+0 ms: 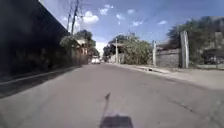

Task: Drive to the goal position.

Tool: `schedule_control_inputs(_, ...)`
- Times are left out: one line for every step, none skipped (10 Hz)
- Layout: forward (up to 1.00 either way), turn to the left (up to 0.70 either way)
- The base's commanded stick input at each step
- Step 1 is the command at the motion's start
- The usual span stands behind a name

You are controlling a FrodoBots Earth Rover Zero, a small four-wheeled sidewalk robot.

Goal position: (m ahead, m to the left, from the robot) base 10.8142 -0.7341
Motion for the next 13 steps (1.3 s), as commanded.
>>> schedule_control_inputs(1.0, 0.0)
schedule_control_inputs(1.0, -0.02)
schedule_control_inputs(1.0, -0.38)
schedule_control_inputs(1.0, -0.4)
schedule_control_inputs(1.0, -0.4)
schedule_control_inputs(1.0, -0.4)
schedule_control_inputs(1.0, -0.4)
schedule_control_inputs(1.0, -0.28)
schedule_control_inputs(1.0, -0.05)
schedule_control_inputs(1.0, 0.0)
schedule_control_inputs(1.0, 0.0)
schedule_control_inputs(1.0, 0.0)
schedule_control_inputs(1.0, 0.0)
